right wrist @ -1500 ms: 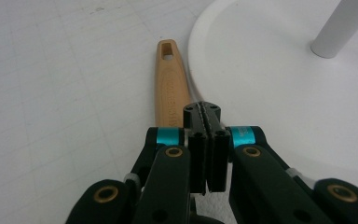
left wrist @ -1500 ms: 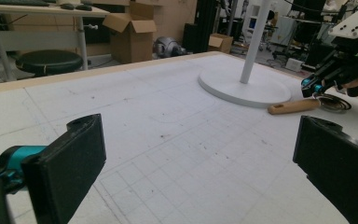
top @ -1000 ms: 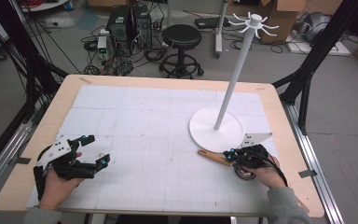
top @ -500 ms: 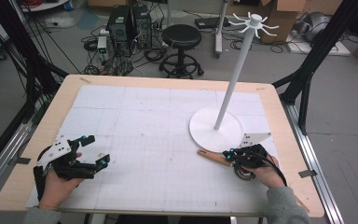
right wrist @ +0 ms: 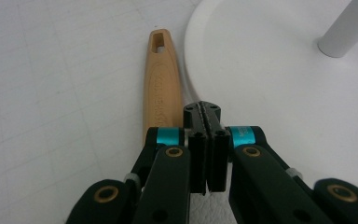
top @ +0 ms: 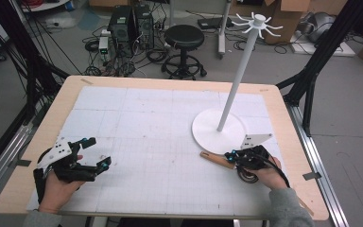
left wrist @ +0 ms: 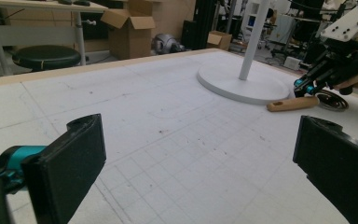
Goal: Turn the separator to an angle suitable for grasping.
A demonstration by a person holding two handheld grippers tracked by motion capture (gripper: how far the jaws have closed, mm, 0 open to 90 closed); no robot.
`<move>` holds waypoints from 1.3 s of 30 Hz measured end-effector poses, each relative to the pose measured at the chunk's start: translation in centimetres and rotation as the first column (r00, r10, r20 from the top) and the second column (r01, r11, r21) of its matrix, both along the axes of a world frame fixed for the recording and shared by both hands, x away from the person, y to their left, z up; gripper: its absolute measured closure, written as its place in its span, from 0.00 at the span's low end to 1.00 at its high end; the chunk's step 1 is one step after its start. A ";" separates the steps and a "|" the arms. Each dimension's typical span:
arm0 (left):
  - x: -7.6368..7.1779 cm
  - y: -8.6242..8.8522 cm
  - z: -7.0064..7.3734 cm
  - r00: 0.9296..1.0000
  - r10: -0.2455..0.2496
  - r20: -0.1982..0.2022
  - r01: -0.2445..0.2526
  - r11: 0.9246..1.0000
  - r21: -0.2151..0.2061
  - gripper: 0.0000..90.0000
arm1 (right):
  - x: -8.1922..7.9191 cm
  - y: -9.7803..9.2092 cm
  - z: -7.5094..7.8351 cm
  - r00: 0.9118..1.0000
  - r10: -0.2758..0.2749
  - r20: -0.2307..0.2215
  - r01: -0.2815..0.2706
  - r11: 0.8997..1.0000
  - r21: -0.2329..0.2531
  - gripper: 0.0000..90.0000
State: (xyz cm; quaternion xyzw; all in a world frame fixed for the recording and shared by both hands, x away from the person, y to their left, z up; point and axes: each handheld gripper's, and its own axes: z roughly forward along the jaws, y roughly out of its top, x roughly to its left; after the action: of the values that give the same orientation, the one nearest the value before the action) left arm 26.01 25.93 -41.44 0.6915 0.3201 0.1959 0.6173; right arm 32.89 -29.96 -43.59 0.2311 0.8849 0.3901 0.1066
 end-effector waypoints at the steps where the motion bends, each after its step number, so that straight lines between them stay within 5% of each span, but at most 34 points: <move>1: 0.0 0.0 0.0 1.000 0.001 0.000 -0.001 1.000 0.000 0.03 | 0.0 0.0 0.0 1.000 0.004 -0.005 -0.004 1.000 0.001 1.00; 39: -0.4 0.4 -0.1 1.000 0.005 -0.007 -0.005 1.000 0.005 0.03 | 0.3 2.4 0.0 0.996 0.080 -0.031 -0.082 0.995 -0.059 1.00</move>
State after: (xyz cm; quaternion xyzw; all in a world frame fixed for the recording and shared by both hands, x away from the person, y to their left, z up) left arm 25.65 26.28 -41.58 0.6930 0.3235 0.1959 0.6138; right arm 33.22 -27.53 -43.60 0.1972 0.9064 0.3637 0.0850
